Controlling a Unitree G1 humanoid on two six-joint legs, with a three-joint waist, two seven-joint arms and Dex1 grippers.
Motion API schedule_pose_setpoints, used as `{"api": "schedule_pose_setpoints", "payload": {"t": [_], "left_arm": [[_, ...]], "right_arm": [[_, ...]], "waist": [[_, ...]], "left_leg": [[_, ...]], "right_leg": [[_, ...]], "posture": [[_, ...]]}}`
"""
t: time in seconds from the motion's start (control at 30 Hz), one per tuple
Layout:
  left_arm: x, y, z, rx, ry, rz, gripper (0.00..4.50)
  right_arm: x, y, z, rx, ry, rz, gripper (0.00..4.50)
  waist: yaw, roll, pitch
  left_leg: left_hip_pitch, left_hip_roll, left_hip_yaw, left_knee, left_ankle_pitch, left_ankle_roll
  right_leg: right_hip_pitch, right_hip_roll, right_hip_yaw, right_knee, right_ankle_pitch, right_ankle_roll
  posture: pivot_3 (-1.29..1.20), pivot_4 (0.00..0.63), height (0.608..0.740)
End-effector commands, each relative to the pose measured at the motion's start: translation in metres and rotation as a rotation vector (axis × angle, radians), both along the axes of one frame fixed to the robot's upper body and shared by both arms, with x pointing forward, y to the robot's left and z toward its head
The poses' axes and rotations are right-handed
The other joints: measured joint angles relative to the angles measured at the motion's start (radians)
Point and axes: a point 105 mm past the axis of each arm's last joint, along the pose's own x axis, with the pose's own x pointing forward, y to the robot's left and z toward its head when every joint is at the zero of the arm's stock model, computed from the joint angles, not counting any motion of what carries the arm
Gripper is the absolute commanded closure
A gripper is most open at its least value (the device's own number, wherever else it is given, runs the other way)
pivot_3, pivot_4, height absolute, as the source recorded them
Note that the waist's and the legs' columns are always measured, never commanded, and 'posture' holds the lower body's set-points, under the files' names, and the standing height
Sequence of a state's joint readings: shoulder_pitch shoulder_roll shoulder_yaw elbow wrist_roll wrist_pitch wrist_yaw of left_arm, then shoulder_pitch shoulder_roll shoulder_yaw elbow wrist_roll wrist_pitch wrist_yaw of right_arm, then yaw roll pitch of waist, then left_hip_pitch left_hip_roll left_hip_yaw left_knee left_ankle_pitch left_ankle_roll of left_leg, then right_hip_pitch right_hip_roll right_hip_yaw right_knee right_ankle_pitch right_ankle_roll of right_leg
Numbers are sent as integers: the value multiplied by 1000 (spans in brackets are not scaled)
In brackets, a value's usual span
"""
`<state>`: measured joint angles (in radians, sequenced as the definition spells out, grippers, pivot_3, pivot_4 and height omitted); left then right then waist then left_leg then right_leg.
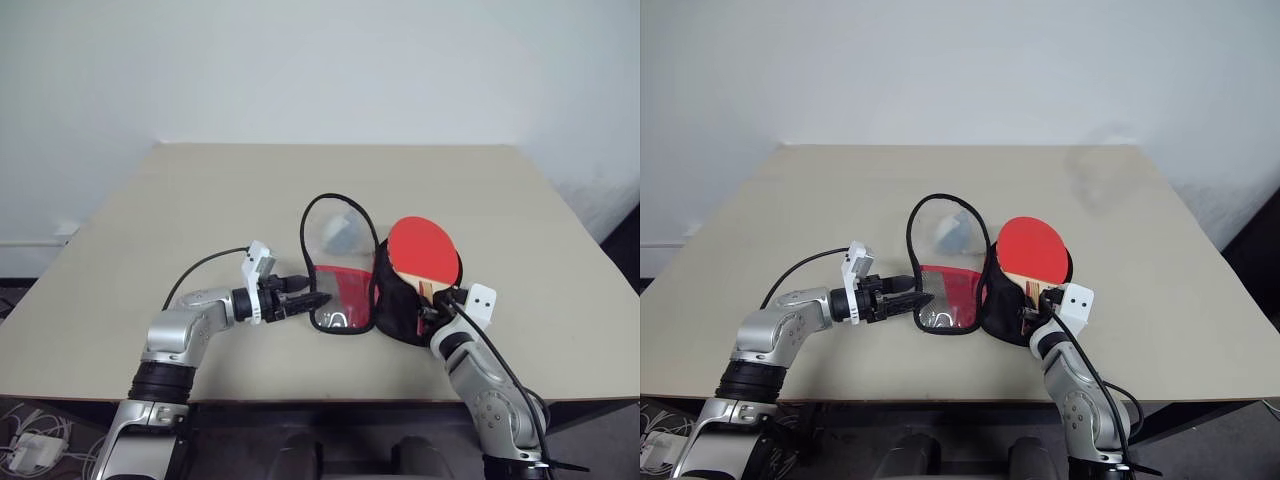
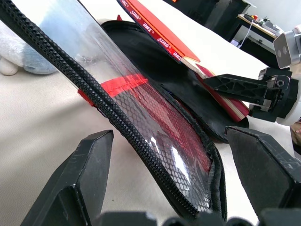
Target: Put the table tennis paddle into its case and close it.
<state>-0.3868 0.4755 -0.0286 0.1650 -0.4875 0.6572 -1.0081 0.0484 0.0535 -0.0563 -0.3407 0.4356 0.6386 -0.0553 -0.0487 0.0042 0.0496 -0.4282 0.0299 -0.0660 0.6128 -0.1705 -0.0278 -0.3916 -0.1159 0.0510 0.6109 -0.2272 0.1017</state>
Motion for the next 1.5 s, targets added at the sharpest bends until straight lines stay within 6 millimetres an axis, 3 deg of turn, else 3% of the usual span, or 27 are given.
{"api": "schedule_pose_setpoints", "payload": {"t": [0.03, 0.3, 0.4, 0.63, 0.8, 1.0, 1.13, 1.27, 1.4, 1.5], "left_arm": [[6, 1, 17, -4, -64, -9, 429], [7, -2, 17, -4, -64, -14, 429], [9, -1, 18, -3, -67, -13, 429], [21, -7, 27, -42, -83, -4, 429], [22, -50, 44, -210, -37, -89, 429], [13, -102, 62, -378, 26, -172, 429], [18, -127, 57, -389, 66, -129, 429], [21, -128, 54, -386, 102, -93, 429], [20, -114, 42, -316, 162, -64, 429], [24, -100, 23, -134, 180, -16, 429]], "right_arm": [[-5, -4, -6, 4, 38, -5, 2654], [-16, -1, 6, 20, -2, 45, 126], [-15, -7, 23, 71, -84, 47, 126], [3, -41, 102, 332, -410, 91, 126], [28, -67, 114, 282, -445, 51, 126], [40, -78, 124, 321, -476, 30, 126], [45, -96, 131, 403, -529, -36, 126], [52, -110, 122, 374, -485, -139, 126], [51, -99, 102, 305, -423, -119, 126], [49, -87, 87, 255, -381, -94, 126]], "waist": [[0, -1, 0], [2, -2, -1], [2, -2, -1], [1, -1, -1], [3, -2, -1], [0, -1, -1], [0, -1, -1], [-1, -1, -1], [-2, 0, -1], [-1, 1, -1]], "left_leg": [[0, 0, 0, 0, 0, 0], [0, 0, 0, 0, 0, 0], [0, 0, 0, 0, 0, 0], [0, 0, 0, 0, 0, 0], [0, 0, 0, 1, 0, 1], [-1, 0, 0, 1, 3, 6], [-1, 0, 0, 2, 4, 7], [0, 0, 0, 2, 4, 7], [0, 0, 0, 1, 4, 7], [0, 0, 0, 1, 4, 7]], "right_leg": [[0, 0, 0, 0, 0, 0], [1, -1, -1, 0, 0, 0], [1, -1, -1, 0, 0, 0], [0, -1, -1, 0, 0, 0], [2, 0, -1, -1, 0, 0], [2, 1, 0, -1, 0, 1], [3, 1, 1, 0, 0, 1], [3, 1, 1, 0, 0, 0], [2, 2, 3, -1, 0, 0], [2, 3, 3, 0, 0, 0]], "posture": [[0, 0, 740], [0, 0, 740], [0, 0, 740], [0, 0, 740], [0, 0, 740], [0, 0, 740], [0, 0, 740], [0, 0, 740], [0, 0, 740], [0, 0, 740]]}}
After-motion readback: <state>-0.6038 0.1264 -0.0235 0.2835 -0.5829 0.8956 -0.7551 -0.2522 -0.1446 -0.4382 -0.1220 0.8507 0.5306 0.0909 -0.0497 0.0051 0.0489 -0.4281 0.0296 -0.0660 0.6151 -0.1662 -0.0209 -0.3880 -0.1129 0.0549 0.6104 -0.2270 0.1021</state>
